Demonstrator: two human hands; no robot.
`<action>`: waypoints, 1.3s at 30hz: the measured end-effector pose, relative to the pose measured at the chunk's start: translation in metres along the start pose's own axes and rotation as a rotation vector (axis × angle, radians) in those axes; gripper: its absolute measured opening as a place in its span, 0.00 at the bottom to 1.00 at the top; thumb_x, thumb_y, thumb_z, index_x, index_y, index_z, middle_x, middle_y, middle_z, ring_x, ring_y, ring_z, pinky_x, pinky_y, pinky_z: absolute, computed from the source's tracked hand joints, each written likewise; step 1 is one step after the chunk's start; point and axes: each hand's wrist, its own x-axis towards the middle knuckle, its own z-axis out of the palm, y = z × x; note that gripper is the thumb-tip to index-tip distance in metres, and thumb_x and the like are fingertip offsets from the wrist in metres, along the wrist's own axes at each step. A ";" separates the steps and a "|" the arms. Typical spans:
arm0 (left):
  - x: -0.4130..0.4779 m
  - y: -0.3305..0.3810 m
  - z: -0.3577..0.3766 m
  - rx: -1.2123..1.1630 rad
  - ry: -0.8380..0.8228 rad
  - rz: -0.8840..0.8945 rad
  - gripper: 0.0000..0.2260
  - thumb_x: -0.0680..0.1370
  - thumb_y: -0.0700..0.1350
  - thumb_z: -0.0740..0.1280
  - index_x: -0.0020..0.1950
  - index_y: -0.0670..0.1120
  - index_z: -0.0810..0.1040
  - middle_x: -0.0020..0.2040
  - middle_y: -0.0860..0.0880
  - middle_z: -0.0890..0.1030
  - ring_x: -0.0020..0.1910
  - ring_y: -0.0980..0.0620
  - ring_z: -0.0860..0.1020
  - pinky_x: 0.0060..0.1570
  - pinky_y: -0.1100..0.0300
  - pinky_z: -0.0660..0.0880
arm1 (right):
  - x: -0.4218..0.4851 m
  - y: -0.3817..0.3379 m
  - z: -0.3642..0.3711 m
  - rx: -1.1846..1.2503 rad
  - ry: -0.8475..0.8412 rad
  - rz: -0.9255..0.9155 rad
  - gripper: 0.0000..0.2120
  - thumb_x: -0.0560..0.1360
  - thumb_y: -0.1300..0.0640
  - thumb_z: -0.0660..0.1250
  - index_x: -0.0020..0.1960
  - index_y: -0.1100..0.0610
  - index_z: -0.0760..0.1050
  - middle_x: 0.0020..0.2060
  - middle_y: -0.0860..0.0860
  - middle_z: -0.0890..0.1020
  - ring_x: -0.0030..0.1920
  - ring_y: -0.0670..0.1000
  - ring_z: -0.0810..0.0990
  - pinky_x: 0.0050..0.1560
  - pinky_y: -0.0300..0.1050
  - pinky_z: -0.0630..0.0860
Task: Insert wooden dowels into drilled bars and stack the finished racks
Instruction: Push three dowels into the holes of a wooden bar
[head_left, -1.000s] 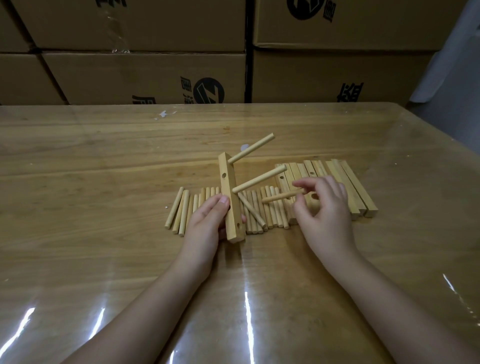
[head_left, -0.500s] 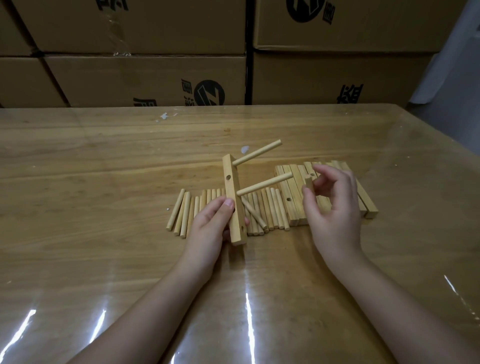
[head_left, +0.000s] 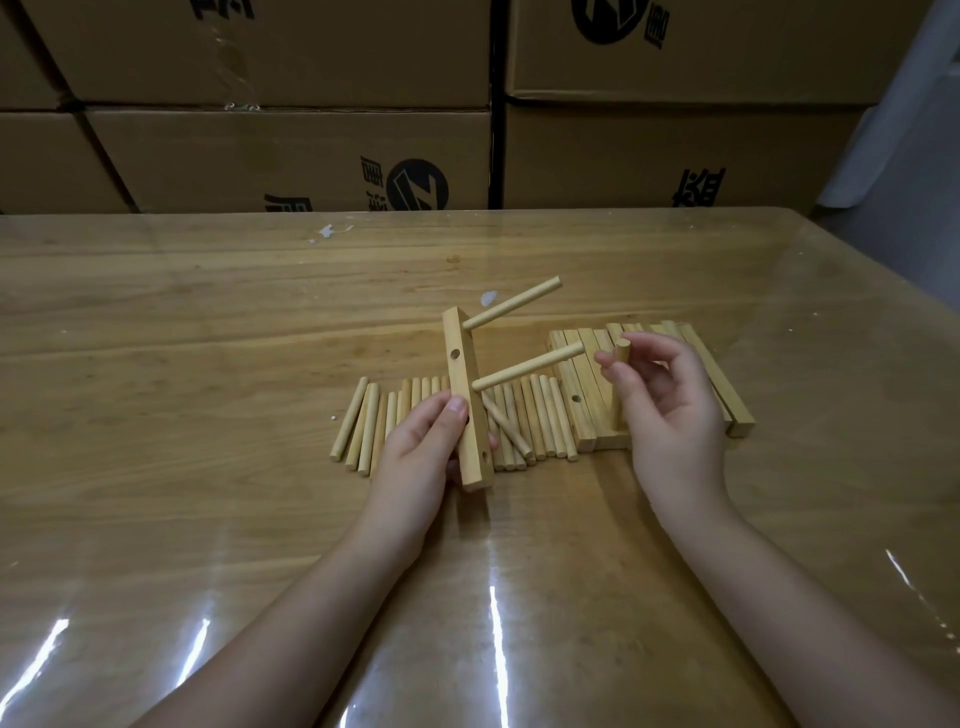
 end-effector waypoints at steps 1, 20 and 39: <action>0.000 0.000 0.000 0.000 0.001 -0.001 0.11 0.80 0.47 0.59 0.50 0.46 0.79 0.36 0.49 0.83 0.35 0.56 0.80 0.34 0.65 0.76 | 0.000 -0.001 0.000 0.047 -0.003 0.038 0.13 0.76 0.65 0.63 0.53 0.49 0.73 0.49 0.52 0.81 0.52 0.47 0.81 0.54 0.38 0.76; 0.001 0.001 0.001 -0.036 -0.003 0.036 0.14 0.82 0.45 0.56 0.46 0.47 0.80 0.36 0.49 0.82 0.31 0.56 0.77 0.28 0.64 0.73 | -0.005 0.004 0.002 -0.508 -0.390 -0.329 0.12 0.74 0.57 0.67 0.56 0.58 0.80 0.36 0.52 0.73 0.35 0.50 0.72 0.35 0.47 0.72; 0.003 0.005 -0.003 -0.233 -0.025 0.041 0.15 0.75 0.43 0.64 0.59 0.39 0.74 0.49 0.43 0.84 0.44 0.48 0.83 0.37 0.59 0.79 | -0.006 -0.004 0.004 -0.425 -0.415 -0.402 0.10 0.74 0.57 0.67 0.54 0.57 0.80 0.40 0.54 0.73 0.40 0.53 0.75 0.36 0.50 0.74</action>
